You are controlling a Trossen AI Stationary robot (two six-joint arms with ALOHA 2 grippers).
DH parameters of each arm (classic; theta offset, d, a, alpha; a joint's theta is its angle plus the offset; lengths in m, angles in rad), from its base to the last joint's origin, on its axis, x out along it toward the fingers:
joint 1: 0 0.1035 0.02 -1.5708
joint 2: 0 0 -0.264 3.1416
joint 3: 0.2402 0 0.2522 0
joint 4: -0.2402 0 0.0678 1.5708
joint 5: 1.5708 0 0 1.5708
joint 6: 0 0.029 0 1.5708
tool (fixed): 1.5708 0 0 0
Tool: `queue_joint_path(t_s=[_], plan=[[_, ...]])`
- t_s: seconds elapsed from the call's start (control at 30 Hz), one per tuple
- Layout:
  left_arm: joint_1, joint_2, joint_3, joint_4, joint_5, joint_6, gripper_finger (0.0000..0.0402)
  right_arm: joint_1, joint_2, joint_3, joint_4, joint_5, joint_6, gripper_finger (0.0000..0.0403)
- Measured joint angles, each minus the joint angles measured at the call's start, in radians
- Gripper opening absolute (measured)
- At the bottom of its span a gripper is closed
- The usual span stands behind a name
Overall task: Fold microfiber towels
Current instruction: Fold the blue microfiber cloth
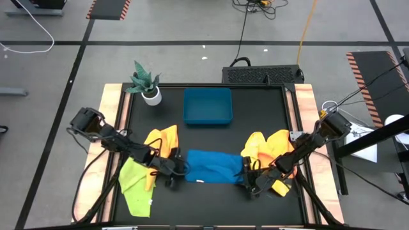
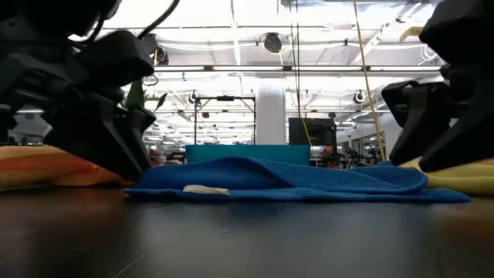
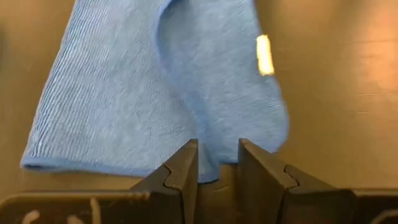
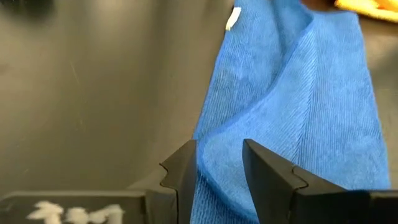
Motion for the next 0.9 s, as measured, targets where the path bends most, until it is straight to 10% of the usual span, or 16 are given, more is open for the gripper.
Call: queue_joint_path(t_s=[0.9], plan=[[0.023, 0.004, 0.0, -0.015, -0.026, 0.019, 0.0113, 0.006, 0.039, 0.0, -0.002, 0.006, 0.019, 0.0123]])
